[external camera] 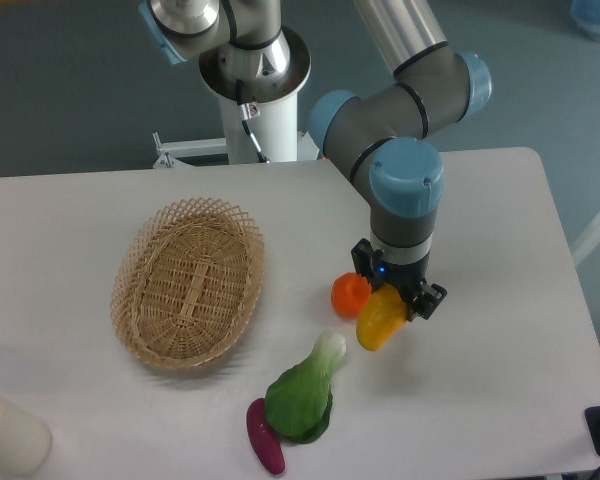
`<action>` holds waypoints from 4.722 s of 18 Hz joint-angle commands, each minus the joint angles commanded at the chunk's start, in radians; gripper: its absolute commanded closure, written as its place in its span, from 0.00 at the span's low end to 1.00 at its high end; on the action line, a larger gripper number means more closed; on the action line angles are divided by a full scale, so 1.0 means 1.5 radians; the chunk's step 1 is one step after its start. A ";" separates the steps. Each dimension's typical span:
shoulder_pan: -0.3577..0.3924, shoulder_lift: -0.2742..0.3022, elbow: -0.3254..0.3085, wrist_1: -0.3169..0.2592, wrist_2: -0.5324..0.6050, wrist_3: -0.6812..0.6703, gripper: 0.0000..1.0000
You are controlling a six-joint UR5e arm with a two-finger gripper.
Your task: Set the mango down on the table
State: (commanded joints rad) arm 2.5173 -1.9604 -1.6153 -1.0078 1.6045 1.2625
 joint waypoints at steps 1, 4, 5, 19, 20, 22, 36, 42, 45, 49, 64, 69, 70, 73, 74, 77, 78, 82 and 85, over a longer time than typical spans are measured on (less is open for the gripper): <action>0.000 0.000 0.000 0.001 0.000 -0.001 0.54; -0.001 0.000 0.000 0.001 0.000 0.001 0.54; -0.001 0.000 0.002 0.000 0.000 0.000 0.54; 0.083 0.067 -0.161 0.051 -0.012 0.248 0.56; 0.093 0.077 -0.174 0.051 -0.020 0.271 0.56; 0.104 0.094 -0.200 0.051 -0.047 0.327 0.56; 0.126 0.188 -0.400 0.111 -0.042 0.475 0.56; 0.122 0.186 -0.420 0.152 -0.042 0.468 0.54; 0.121 0.181 -0.440 0.191 -0.041 0.460 0.54; 0.121 0.179 -0.441 0.193 -0.041 0.460 0.43; 0.122 0.185 -0.333 0.108 -0.042 0.458 0.00; 0.111 0.148 -0.213 0.043 -0.042 0.421 0.00; 0.110 0.135 -0.192 0.041 -0.041 0.419 0.00; 0.098 0.099 -0.136 0.039 -0.041 0.414 0.00; 0.092 0.089 -0.125 0.041 -0.040 0.396 0.00; 0.080 0.055 -0.074 0.038 -0.039 0.324 0.00; 0.073 0.042 -0.056 0.039 -0.038 0.311 0.00; 0.068 0.005 -0.004 0.038 -0.039 0.233 0.00; 0.061 -0.007 0.019 0.038 -0.039 0.197 0.00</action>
State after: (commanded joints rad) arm 2.6093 -1.9711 -1.5862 -0.9511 1.5463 1.5586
